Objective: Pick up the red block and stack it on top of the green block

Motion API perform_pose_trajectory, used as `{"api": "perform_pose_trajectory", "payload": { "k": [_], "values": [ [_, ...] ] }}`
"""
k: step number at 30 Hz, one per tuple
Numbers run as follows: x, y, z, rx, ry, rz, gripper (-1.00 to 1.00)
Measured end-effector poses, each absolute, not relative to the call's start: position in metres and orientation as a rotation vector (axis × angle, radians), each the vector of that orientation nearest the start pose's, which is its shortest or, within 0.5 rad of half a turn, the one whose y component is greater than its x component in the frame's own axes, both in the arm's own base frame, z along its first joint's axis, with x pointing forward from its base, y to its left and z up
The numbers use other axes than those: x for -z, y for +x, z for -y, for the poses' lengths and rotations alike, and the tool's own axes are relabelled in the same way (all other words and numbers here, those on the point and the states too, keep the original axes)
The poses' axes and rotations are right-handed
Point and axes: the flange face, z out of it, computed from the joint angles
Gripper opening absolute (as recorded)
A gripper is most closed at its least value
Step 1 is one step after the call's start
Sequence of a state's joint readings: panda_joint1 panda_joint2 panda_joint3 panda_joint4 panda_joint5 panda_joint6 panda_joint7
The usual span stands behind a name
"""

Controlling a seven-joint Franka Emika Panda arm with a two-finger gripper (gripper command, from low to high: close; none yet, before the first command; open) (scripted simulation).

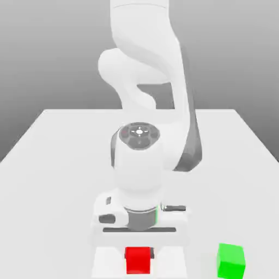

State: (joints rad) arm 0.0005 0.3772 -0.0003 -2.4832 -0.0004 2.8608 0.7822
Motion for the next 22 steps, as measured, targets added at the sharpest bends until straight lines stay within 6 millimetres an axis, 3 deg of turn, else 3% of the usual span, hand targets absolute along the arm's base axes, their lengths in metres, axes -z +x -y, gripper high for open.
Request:
{"api": "perform_pose_trajectory", "payload": {
  "k": [2,6,9,14,16,18,19,22],
  "values": [
    [-0.157,0.468,0.0,0.0,-2.905,-1.197,-1.0],
    [-0.202,0.468,-0.002,0.0,-2.906,-1.193,-1.0],
    [-0.219,0.476,-0.057,-0.005,-2.94,-1.103,-1.0],
    [-0.242,0.473,-0.172,-0.003,-3.002,-0.92,-1.0],
    [-0.228,0.471,-0.19,0.0,-3.011,-0.893,-1.0],
    [-0.202,0.471,-0.195,0.0,-3.014,-0.886,-1.0],
    [-0.19,0.47,-0.195,0.0,-3.014,-0.884,1.0],
    [-0.19,0.47,-0.195,0.0,-3.014,-0.884,1.0]
  ]
}}
